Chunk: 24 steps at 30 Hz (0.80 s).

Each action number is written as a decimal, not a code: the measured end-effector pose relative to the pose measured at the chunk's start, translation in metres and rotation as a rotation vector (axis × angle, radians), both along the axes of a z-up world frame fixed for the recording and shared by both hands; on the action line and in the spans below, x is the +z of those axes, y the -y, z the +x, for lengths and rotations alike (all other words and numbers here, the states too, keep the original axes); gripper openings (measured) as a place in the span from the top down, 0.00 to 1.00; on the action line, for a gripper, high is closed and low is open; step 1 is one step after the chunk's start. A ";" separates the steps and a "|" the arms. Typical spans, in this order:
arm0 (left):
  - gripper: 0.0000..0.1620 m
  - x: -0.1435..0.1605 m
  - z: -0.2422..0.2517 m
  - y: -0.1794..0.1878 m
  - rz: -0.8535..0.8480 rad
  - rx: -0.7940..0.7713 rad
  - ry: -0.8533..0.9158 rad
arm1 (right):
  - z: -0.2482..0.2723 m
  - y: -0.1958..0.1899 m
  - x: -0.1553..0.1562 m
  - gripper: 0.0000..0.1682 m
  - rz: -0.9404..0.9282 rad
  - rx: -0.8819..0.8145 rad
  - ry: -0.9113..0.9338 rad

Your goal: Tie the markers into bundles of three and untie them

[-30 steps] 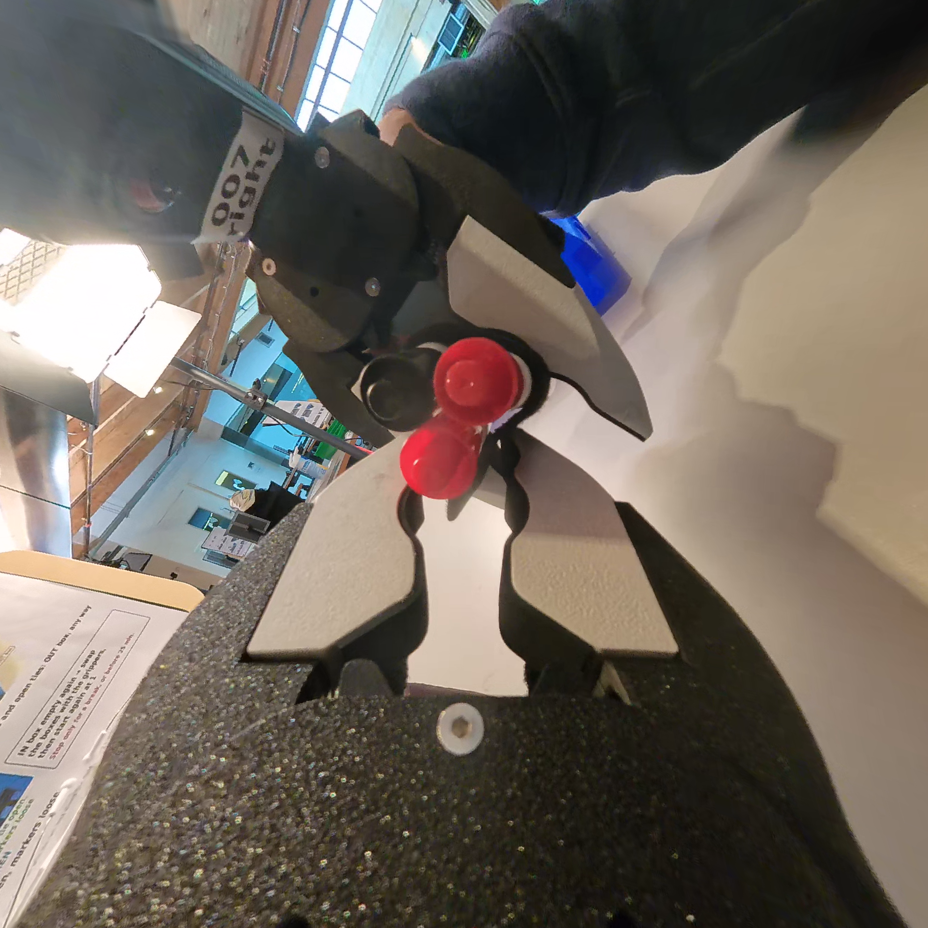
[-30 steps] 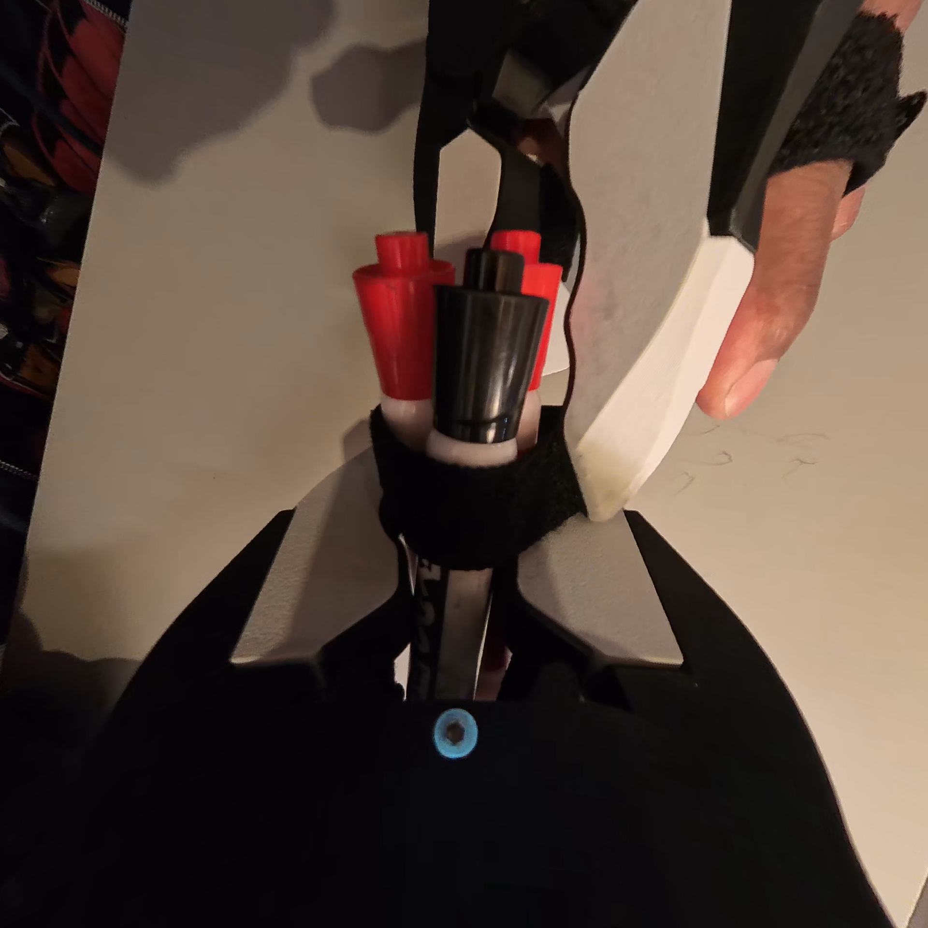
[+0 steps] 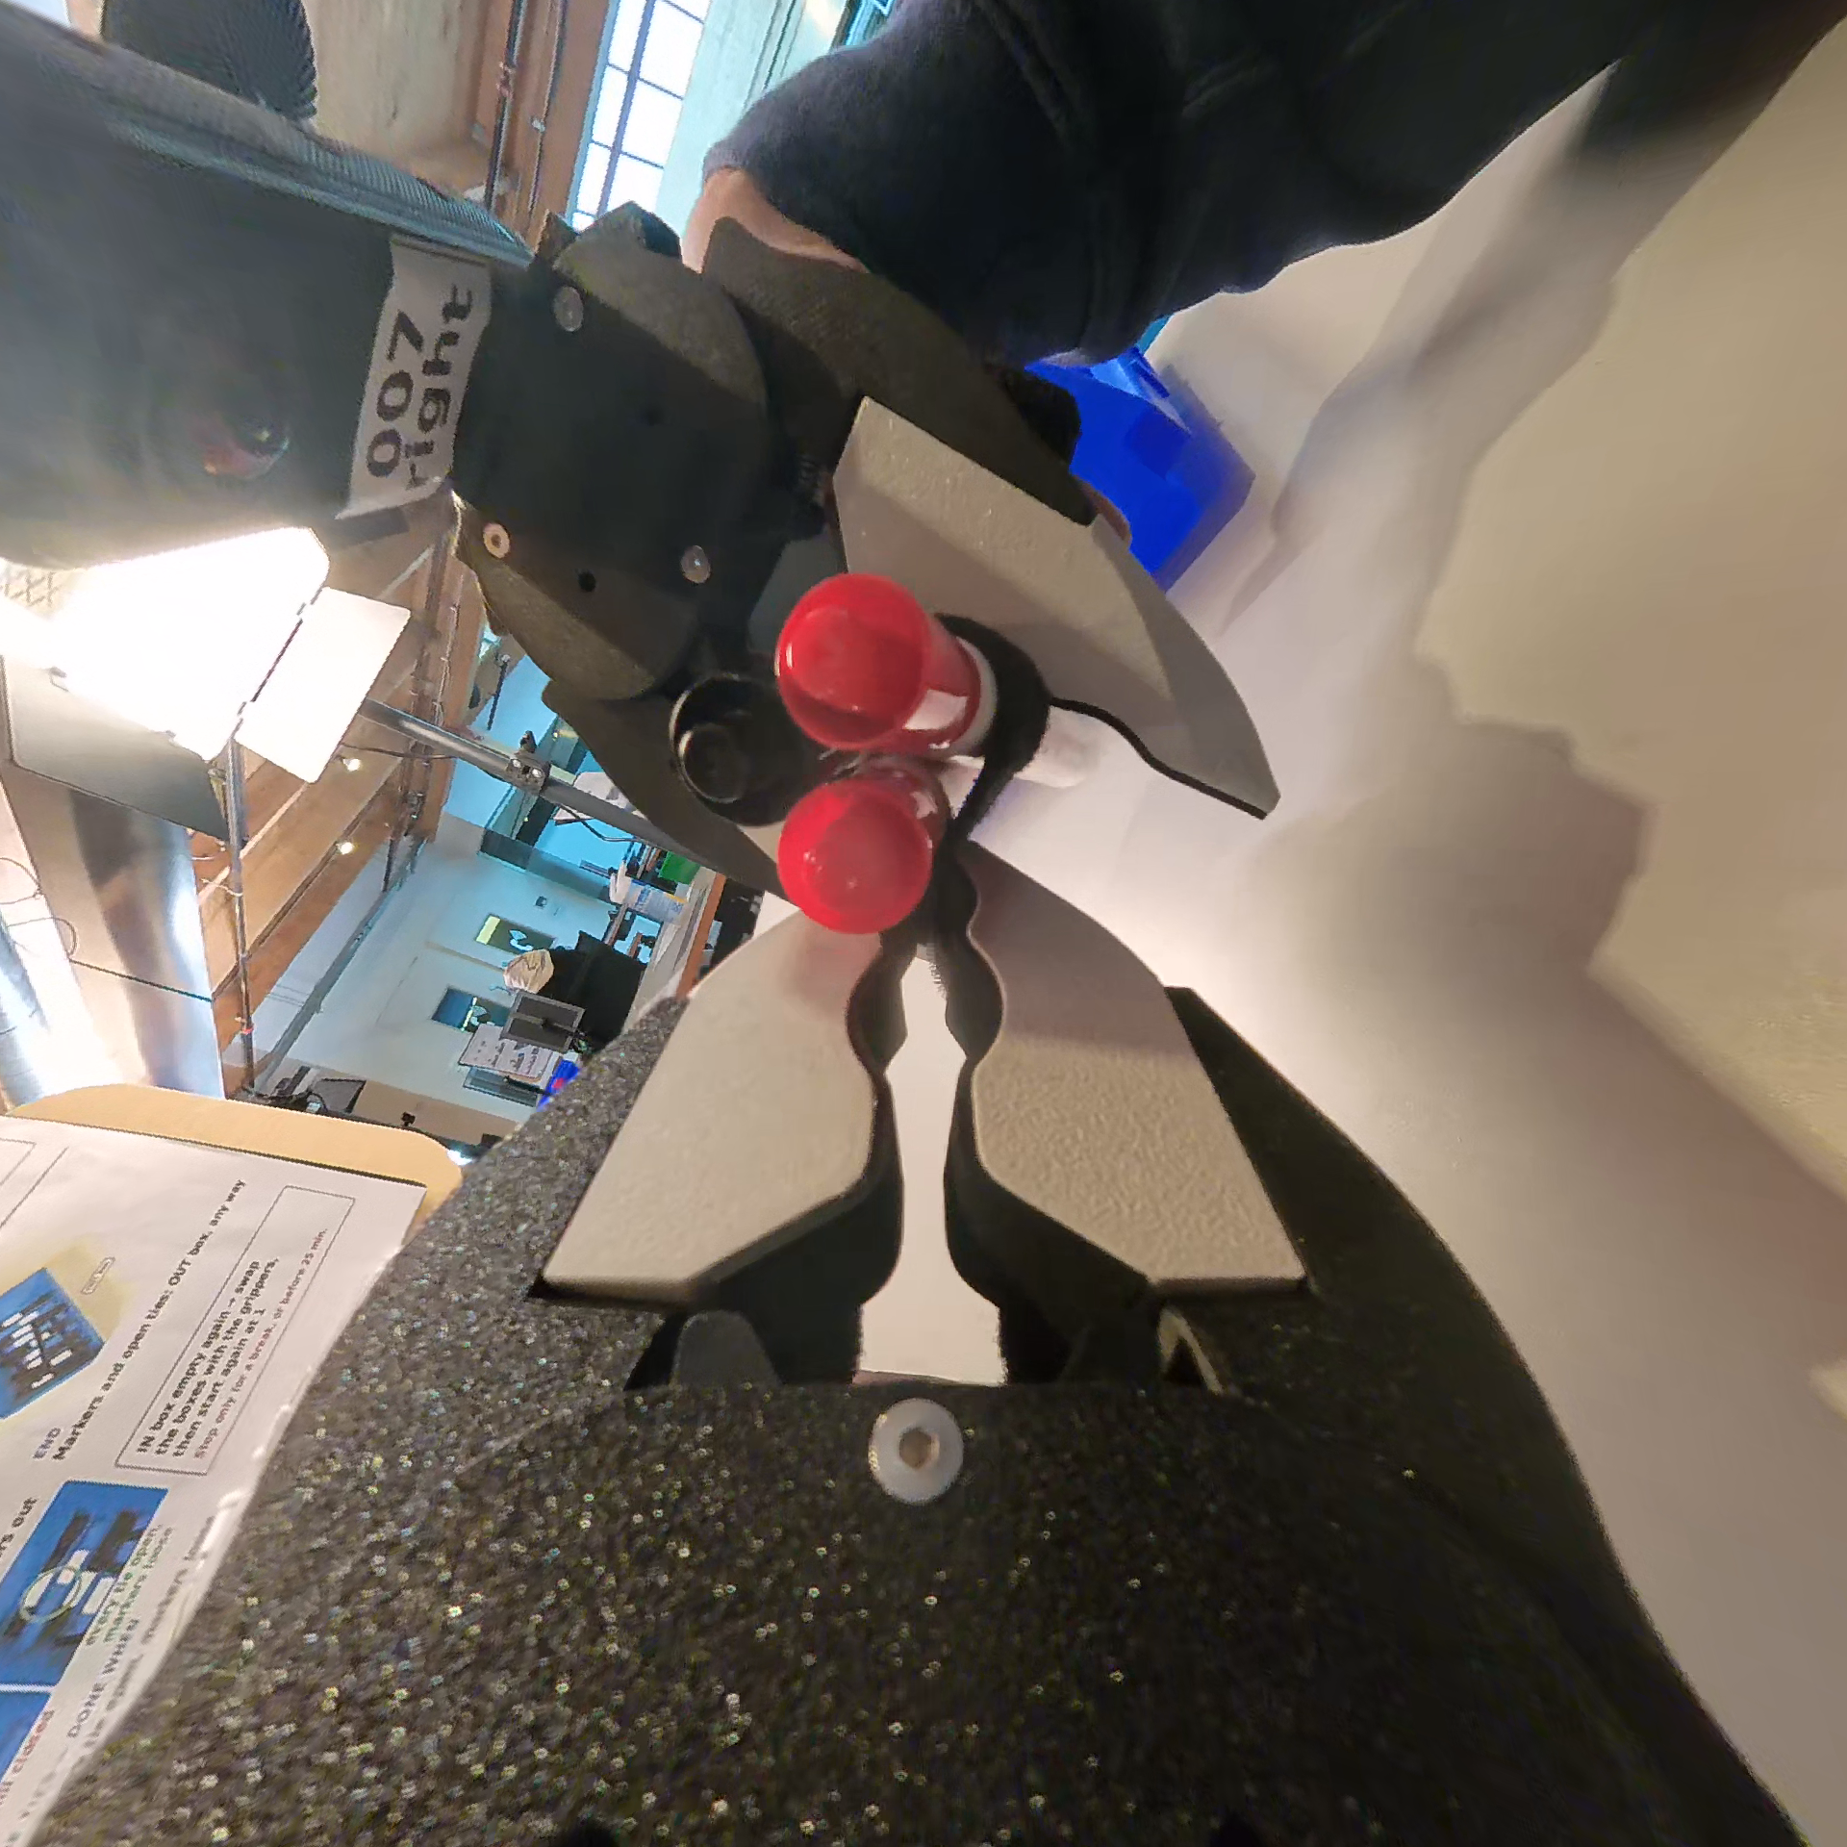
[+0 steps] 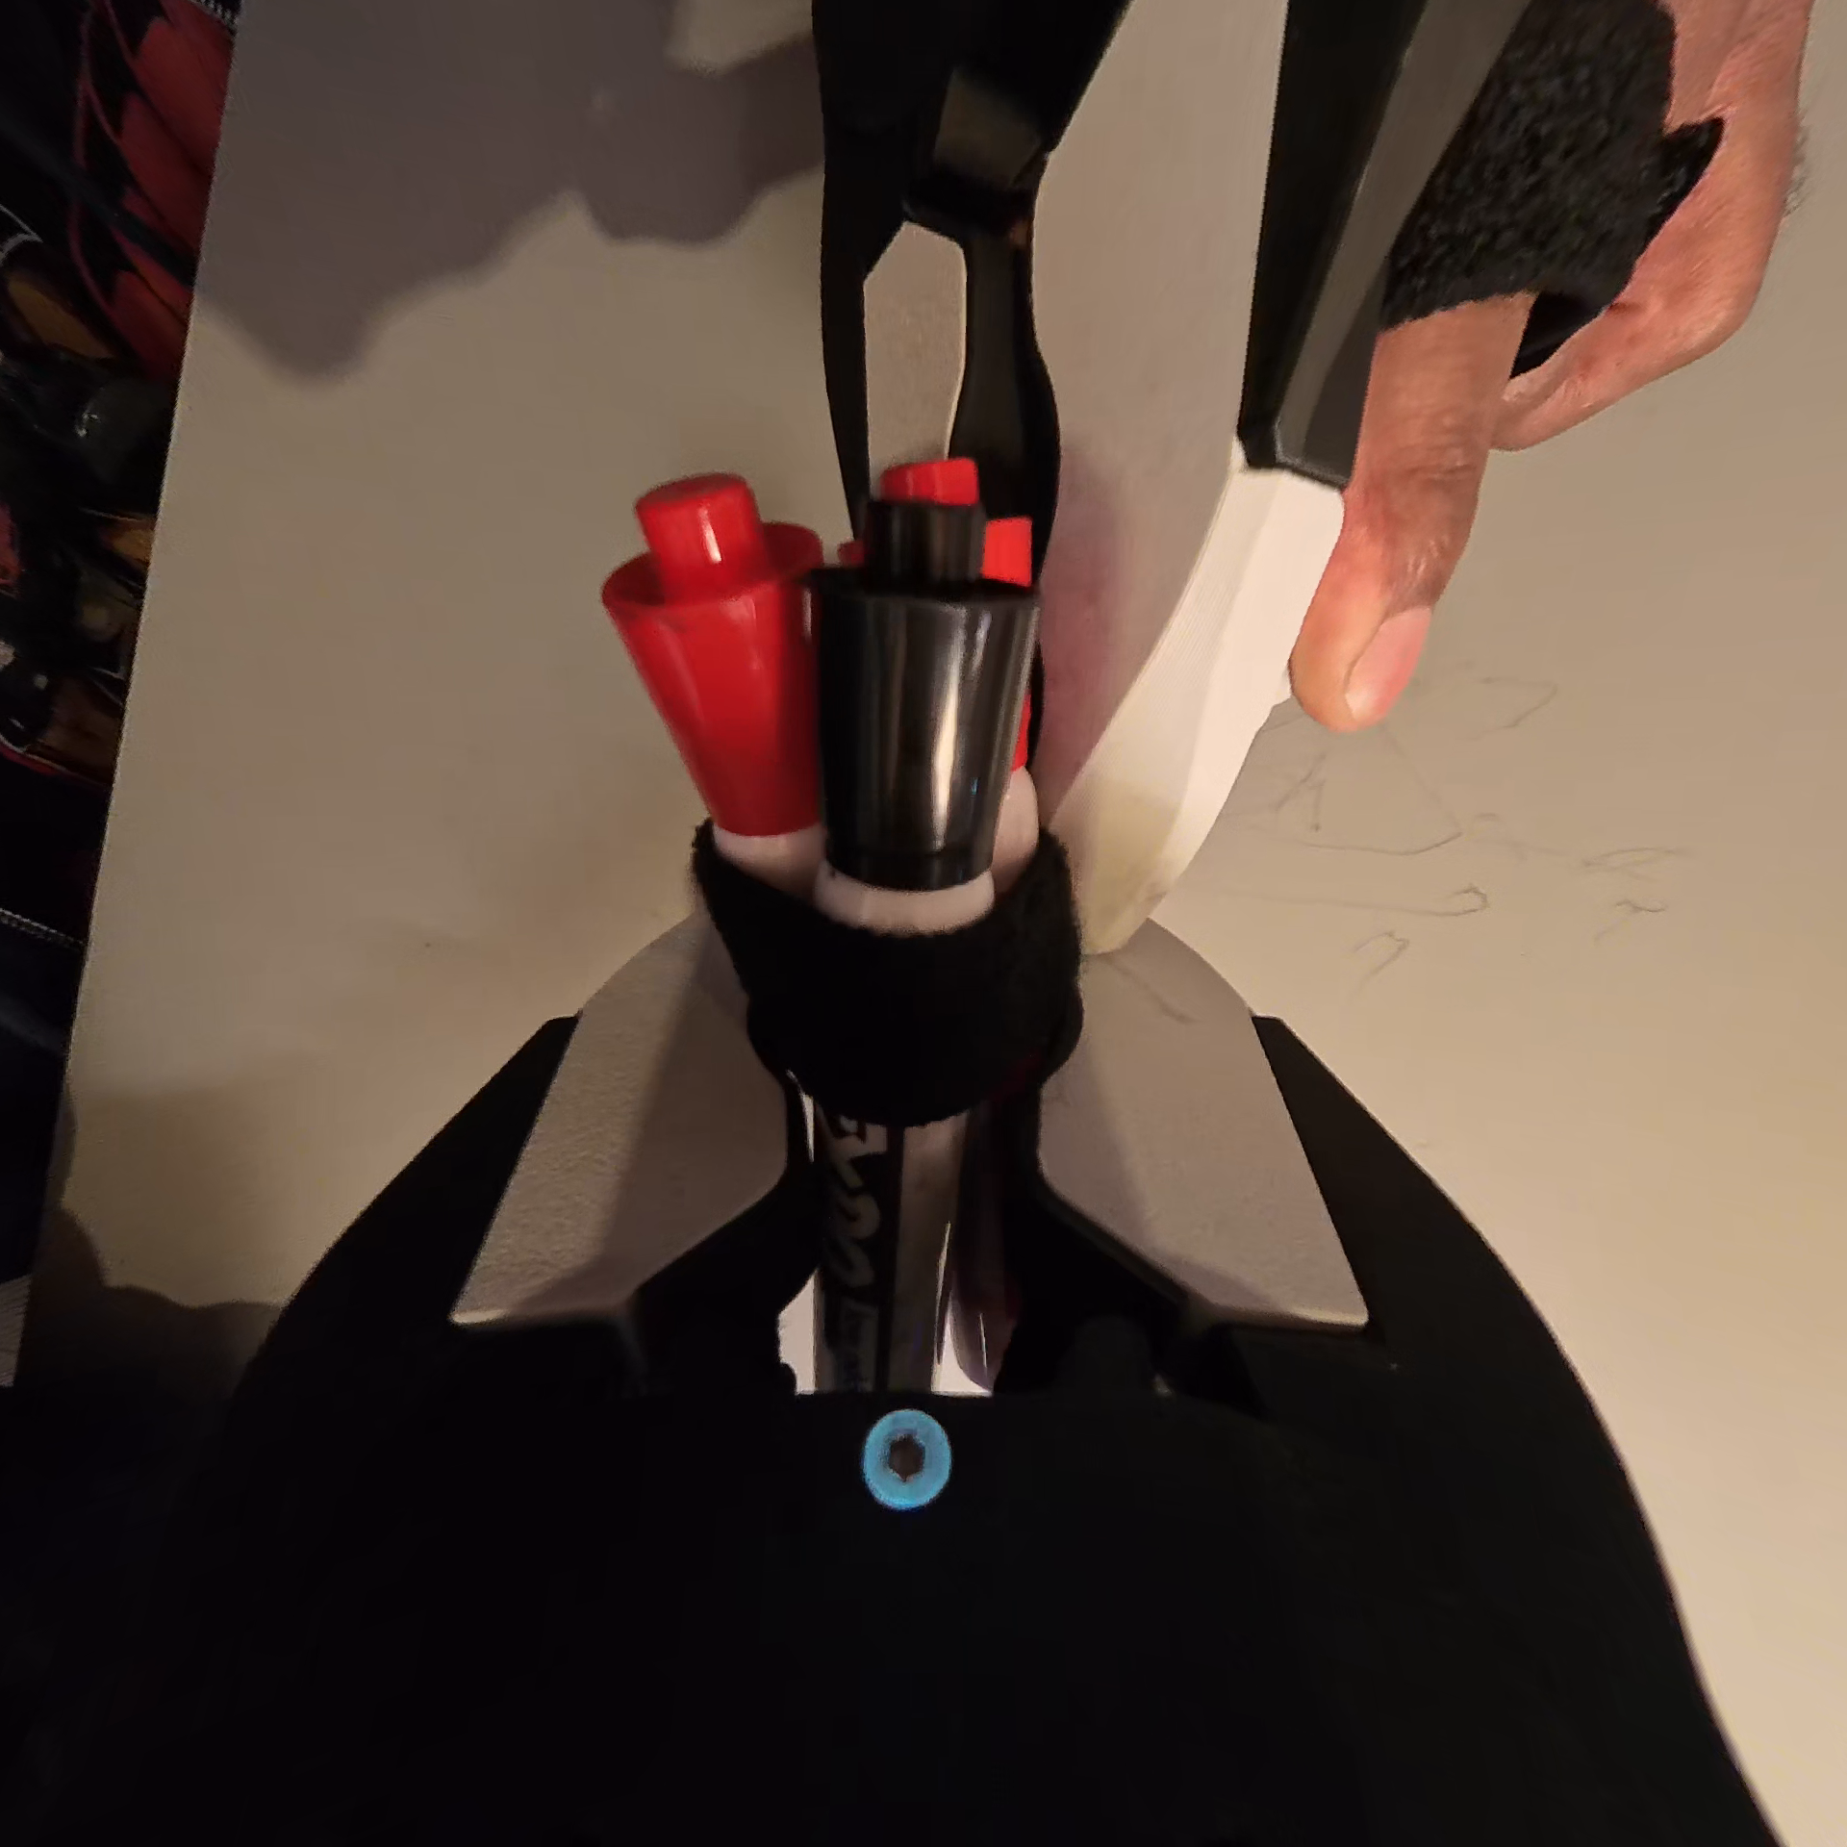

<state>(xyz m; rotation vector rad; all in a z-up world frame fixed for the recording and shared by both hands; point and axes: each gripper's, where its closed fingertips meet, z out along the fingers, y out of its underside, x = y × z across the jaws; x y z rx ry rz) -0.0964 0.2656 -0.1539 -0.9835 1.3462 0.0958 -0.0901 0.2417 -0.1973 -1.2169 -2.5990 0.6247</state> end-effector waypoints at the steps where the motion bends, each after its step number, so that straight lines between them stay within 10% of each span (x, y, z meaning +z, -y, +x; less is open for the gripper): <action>1: 0.98 -0.001 0.000 0.000 -0.010 -0.002 -0.001 | 0.000 0.000 -0.001 0.74 -0.003 -0.001 0.004; 24: 0.98 -0.011 -0.015 -0.011 -0.527 -0.066 0.319 | -0.022 -0.019 0.004 0.70 -0.072 -0.238 -0.038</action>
